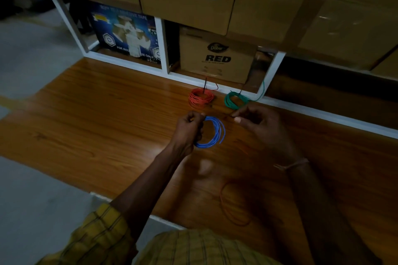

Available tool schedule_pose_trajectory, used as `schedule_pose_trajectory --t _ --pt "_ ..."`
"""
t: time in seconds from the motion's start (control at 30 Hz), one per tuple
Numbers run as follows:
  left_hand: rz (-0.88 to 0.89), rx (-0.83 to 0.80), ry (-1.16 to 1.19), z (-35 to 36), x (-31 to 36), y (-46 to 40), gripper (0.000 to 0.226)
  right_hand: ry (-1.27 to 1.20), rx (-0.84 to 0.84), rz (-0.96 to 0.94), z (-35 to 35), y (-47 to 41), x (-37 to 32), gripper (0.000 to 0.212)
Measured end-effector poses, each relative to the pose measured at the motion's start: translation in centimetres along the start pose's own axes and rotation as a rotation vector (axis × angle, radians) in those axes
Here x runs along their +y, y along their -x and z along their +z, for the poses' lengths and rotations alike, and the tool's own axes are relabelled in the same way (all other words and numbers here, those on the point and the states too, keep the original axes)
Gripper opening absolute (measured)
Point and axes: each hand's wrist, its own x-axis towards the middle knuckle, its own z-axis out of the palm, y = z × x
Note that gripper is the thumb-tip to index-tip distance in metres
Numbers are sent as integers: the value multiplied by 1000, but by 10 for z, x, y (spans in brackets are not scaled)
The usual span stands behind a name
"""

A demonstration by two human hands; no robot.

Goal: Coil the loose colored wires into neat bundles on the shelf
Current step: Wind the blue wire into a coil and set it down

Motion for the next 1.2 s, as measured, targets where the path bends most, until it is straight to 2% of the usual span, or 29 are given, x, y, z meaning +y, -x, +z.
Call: schedule_pose_trajectory --t 0.23,0.33,0.4,0.53,0.7,0.93,1.07,1.2 --pt "-28 -2 24 -2 9 8 27 262 -86 -105 -9 5 -6 10" --pt "-17 -20 12 -4 9 10 26 382 -54 -124 5 4 -2 10" --pt "-7 -33 7 -3 10 12 24 405 6 -135 18 1 4 10" --pt "-5 -41 8 5 12 20 27 508 192 -287 50 4 13 8" --pt "-77 39 42 13 15 24 27 700 416 -406 71 30 3 9" --pt "-235 9 129 16 26 24 33 715 495 -455 76 37 3 14" --pt "-183 -16 62 14 29 24 26 647 464 -450 68 35 -2 6" --pt "-81 -29 -34 14 28 26 23 399 411 -292 54 31 -11 8"
